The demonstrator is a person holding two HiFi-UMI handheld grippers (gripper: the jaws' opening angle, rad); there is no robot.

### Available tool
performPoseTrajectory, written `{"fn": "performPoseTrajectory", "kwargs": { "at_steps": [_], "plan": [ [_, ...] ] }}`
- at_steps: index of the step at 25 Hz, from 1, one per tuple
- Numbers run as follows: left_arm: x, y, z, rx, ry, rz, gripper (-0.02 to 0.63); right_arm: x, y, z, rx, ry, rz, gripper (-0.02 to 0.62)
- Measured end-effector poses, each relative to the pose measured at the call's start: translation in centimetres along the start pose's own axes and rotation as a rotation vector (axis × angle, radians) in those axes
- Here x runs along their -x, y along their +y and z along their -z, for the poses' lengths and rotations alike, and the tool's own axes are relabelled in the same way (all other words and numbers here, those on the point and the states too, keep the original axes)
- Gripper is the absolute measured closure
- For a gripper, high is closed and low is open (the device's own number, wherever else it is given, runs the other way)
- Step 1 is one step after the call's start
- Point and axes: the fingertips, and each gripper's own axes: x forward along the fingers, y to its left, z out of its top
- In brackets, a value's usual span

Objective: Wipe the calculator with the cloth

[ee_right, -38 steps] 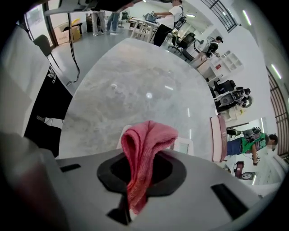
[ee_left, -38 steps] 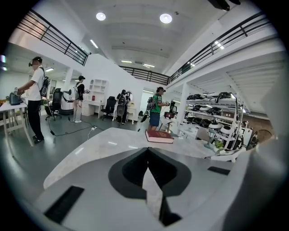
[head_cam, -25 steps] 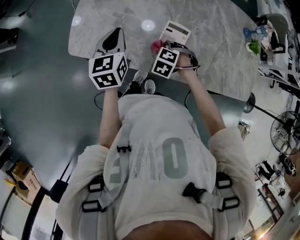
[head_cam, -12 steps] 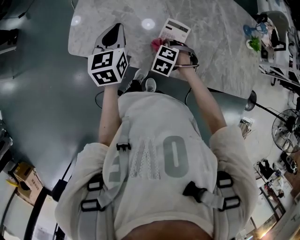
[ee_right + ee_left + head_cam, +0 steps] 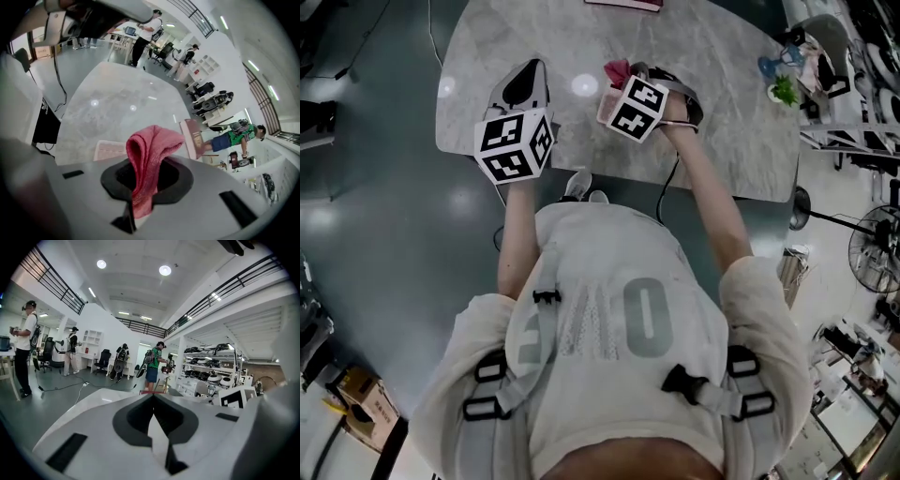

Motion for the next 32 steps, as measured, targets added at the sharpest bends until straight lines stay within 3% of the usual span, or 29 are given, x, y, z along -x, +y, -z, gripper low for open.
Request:
{"fn": "performPoseTrajectory", "kwargs": {
  "at_steps": [6,10,17,22,26,32],
  "plan": [
    [-0.2,-2.7,-4.6,-0.057,-0.093,0.085,0.586,6.3,-7.9,-0.2,-0.15,-0.1,0.204,0.537],
    [-0.1,-4.5,-7.3,-0.111,-0.133,0.119,0.586,11.8,-11.2,0.2,-0.306,-0.232,0.339,0.537],
    [1.5,-7.3,-11.2,-0.148,-0.241,0.166,0.586,20.2,-11.6,2.2,-0.629,-0.495,0.501,0.537],
    [2.2,-7.9,-12.2,-0.192,-0.299,0.157,0.586,22.9,-9.8,4.3,-0.835,-0.612,0.59,0.537],
    [1.9,-8.1,-11.8,-0.206,-0.307,0.149,0.586,23.3,-8.0,5.8,-0.864,-0.626,0.655,0.537],
    [1.7,-8.3,-10.8,-0.209,-0.295,0.151,0.586,23.0,-6.4,6.3,-0.879,-0.644,0.684,0.538]
  ]
}}
